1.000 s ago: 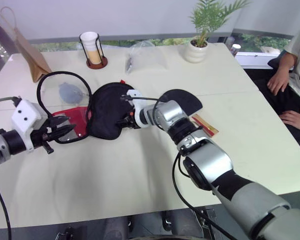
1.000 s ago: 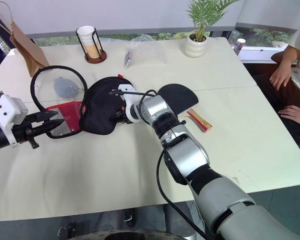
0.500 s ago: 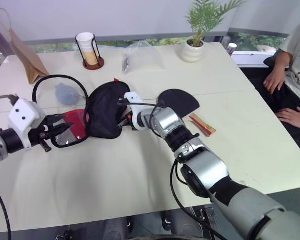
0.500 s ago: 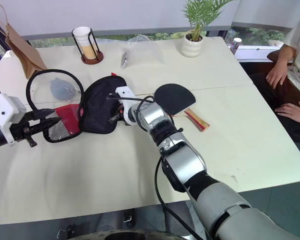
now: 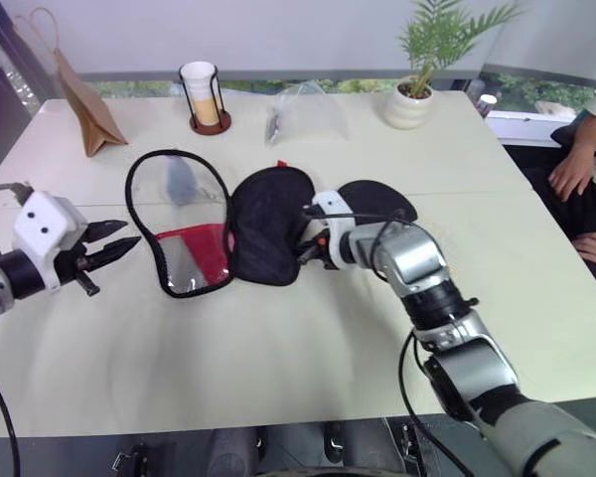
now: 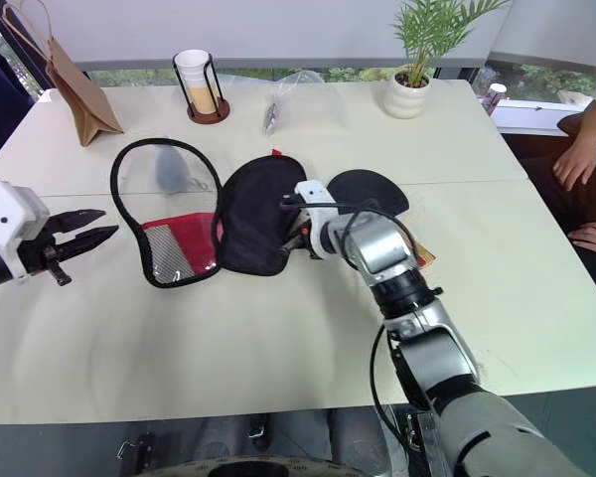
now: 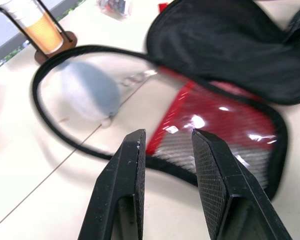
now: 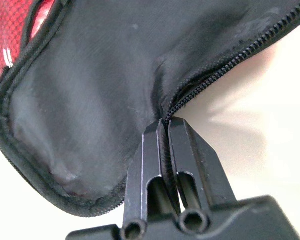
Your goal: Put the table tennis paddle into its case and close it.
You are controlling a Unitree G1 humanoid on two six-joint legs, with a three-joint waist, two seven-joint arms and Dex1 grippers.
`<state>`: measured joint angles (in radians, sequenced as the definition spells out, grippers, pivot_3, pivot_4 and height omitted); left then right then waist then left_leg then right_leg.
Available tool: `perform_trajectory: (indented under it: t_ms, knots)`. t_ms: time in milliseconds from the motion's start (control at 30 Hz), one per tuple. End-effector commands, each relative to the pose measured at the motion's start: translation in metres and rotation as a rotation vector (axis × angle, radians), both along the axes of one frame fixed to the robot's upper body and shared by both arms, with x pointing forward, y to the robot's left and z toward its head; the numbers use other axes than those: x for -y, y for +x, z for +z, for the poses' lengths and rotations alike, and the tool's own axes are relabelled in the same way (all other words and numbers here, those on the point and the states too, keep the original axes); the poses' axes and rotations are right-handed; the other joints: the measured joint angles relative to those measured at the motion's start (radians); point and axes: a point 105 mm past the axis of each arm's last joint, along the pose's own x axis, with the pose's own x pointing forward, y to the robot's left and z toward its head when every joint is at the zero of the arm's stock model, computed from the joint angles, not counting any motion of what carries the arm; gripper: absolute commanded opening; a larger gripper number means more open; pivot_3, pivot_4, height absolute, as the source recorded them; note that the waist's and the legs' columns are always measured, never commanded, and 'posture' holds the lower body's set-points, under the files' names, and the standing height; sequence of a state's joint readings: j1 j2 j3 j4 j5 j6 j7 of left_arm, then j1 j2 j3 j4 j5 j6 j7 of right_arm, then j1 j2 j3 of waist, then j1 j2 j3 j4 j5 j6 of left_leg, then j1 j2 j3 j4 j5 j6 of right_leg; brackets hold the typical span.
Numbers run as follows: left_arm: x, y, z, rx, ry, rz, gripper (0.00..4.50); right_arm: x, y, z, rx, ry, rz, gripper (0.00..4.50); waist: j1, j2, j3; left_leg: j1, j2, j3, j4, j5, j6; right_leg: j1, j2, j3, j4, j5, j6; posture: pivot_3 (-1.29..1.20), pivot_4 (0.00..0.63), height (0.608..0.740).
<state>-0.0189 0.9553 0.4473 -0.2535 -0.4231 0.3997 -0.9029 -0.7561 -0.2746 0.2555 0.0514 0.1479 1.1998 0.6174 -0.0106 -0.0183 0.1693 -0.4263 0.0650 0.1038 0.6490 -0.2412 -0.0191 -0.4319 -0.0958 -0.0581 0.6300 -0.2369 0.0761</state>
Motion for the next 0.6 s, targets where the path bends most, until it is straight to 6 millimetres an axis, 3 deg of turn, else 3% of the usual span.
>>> perform_trajectory:
  t_ms: [33,300,600]
  knots:
    - [0.004,0.002,0.008,0.042,0.011,-0.02,1.44,0.029,-0.01,-0.005,-0.053,-0.039,-0.068,0.03,0.0,0.0,0.0,0.0,0.0,0.0,0.0,0.0,0.0,0.0,0.0,0.0,0.0,0.0,0.0,0.0,0.15,0.74]
    - [0.008,0.004,0.004,0.03,0.016,-0.041,1.44,0.053,-0.03,-0.006,-0.084,-0.075,-0.075,0.03,-0.001,0.0,0.0,0.0,0.0,0.0,0.0,0.0,0.0,-0.001,0.0,0.0,0.0,0.0,0.0,0.0,0.15,0.74]
    - [0.011,0.004,0.002,0.019,0.024,-0.056,1.44,0.056,-0.055,-0.013,-0.183,-0.044,-0.064,0.03,-0.001,0.0,0.0,0.0,0.0,0.0,0.0,0.0,0.0,-0.001,0.0,0.0,-0.001,0.0,0.0,0.0,0.15,0.74]
